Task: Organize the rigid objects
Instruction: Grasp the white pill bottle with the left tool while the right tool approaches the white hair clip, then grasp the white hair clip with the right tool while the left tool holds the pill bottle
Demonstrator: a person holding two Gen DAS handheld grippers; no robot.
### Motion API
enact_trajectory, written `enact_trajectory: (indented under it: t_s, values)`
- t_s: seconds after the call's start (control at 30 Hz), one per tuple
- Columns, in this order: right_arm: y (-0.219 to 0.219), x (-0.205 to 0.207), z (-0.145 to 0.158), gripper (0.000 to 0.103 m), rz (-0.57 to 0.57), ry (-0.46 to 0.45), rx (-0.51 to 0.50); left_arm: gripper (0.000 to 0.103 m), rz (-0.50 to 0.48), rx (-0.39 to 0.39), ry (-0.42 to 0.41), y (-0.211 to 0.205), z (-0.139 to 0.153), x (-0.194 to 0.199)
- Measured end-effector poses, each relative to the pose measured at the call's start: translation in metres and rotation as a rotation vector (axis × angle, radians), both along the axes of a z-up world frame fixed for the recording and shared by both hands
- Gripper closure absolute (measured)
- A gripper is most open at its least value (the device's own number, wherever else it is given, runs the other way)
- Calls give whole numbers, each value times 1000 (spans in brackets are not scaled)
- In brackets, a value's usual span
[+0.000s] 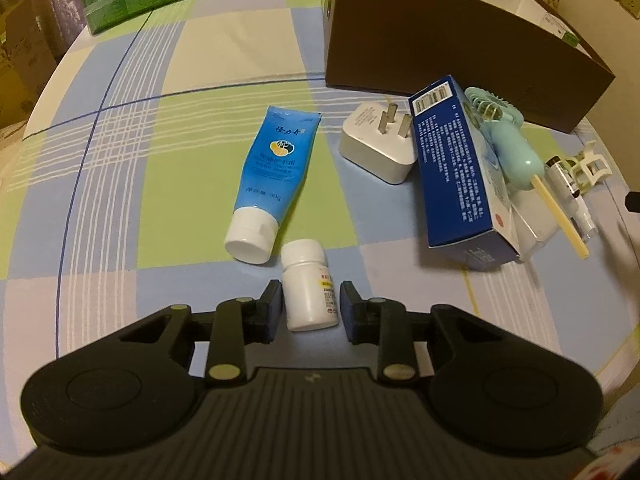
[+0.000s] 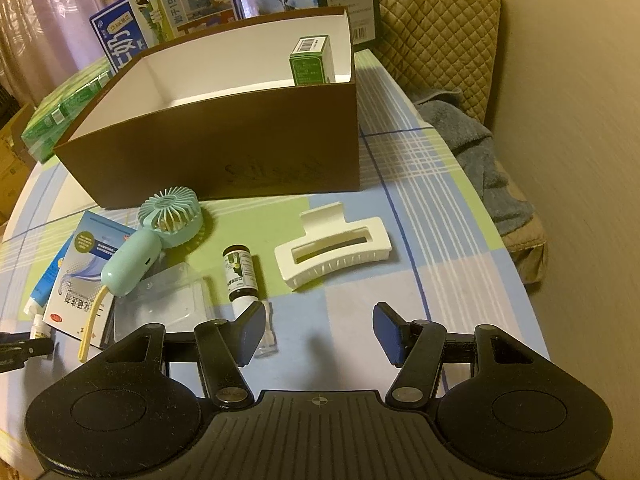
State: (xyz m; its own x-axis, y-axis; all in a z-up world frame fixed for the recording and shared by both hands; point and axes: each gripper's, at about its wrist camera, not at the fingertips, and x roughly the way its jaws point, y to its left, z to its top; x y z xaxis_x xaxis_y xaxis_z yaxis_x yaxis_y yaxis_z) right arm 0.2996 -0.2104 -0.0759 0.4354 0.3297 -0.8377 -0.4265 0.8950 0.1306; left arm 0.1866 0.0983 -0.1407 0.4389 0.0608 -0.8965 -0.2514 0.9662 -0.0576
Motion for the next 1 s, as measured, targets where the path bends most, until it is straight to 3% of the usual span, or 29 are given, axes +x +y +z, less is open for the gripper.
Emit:
enact_trajectory:
  t_s: [0.37,0.6,0.67,0.73,0.8,1.0]
  values:
    - [-6,5,-2,46,5,-9,16,81,22,20,-1,-6,2,4]
    - [-12,21,-2,46,12,-25,74,81,37,24,-49,-7,20,4]
    - [-13,28,-3,40,25,-16,94,81,49,30,-61,-6,25,5]
    - [-12,33,-4,22,38,-36,92,81,60,31,-71,-5,29,6]
    - [-9,38,-5,14,73,-52,86,81,70,33,-78,-5,33,6]
    - [2,53,-21,9,151,-43,36,81,95,41,-86,-5,38,7]
